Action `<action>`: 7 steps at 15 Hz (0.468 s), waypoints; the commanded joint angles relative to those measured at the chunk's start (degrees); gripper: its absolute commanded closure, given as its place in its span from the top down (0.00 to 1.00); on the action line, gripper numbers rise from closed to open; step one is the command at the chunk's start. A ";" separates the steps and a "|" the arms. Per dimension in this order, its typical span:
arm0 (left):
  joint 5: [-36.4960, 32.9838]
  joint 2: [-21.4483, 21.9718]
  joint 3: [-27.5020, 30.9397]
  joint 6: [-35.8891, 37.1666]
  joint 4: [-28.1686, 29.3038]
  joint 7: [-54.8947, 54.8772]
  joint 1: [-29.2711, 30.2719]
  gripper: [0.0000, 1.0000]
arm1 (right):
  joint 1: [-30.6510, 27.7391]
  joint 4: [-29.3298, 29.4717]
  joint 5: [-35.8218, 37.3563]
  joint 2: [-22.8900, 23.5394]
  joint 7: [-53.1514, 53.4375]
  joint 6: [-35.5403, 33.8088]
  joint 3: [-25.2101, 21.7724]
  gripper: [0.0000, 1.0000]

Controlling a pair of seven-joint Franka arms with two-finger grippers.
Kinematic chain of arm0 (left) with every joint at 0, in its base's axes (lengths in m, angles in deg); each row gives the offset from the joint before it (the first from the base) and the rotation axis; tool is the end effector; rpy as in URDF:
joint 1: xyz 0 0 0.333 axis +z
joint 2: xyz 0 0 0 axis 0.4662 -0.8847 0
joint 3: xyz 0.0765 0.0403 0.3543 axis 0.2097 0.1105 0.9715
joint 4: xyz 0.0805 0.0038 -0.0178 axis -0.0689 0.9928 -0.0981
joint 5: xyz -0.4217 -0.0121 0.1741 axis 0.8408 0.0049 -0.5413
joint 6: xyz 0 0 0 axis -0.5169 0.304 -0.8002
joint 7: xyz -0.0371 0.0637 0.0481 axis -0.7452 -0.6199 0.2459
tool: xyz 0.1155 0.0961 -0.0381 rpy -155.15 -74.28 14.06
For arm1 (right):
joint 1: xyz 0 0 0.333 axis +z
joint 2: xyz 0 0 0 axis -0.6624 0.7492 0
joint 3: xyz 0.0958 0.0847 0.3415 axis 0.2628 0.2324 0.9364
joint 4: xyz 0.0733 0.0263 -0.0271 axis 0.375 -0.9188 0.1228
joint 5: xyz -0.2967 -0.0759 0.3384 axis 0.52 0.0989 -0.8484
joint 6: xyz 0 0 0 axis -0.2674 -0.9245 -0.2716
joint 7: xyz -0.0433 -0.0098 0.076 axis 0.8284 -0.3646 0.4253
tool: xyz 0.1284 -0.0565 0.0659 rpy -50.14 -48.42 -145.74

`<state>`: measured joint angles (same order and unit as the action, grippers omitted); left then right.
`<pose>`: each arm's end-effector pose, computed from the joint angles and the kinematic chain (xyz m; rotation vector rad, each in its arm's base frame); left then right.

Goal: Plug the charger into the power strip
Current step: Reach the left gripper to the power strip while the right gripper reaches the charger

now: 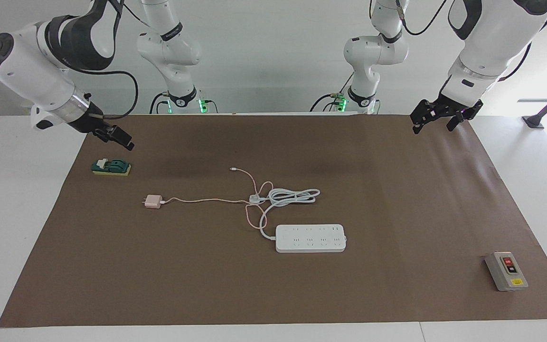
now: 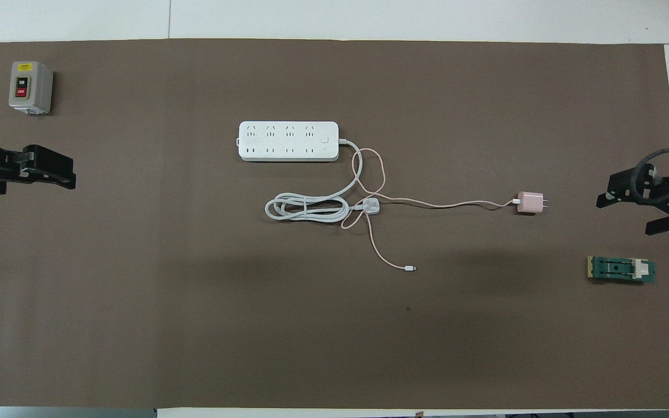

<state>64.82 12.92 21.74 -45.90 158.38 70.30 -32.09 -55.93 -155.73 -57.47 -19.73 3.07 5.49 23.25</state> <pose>0.6102 -0.0730 0.6222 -3.1228 -0.0253 0.0898 0.5901 -0.0874 0.4859 -2.7848 0.8460 0.3390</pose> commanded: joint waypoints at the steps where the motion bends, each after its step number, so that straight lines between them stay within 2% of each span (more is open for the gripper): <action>1: 0.52 -2.97 0.32 1.03 -1.00 5.00 -0.80 1.00 | -4.09 -1.99 -7.71 3.76 9.03 3.29 0.58 1.00; 3: 6.03 -4.66 0.49 1.56 -2.57 5.98 0.07 1.00 | -6.72 -5.15 -13.42 5.60 14.22 7.50 0.58 1.00; 5: 9.11 -5.54 0.67 1.47 -3.20 5.29 1.47 1.00 | -7.00 -8.75 -17.91 5.88 20.62 11.89 0.49 1.00; 7: 12.11 -5.89 0.67 1.47 -3.37 3.18 1.40 1.00 | -7.43 -9.12 -21.33 8.84 24.08 12.88 0.49 1.00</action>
<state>74.19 7.85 22.32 -45.63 157.04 74.89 -31.19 -62.69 -163.05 -75.04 -11.85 22.82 16.59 23.07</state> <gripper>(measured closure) 0.000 0.000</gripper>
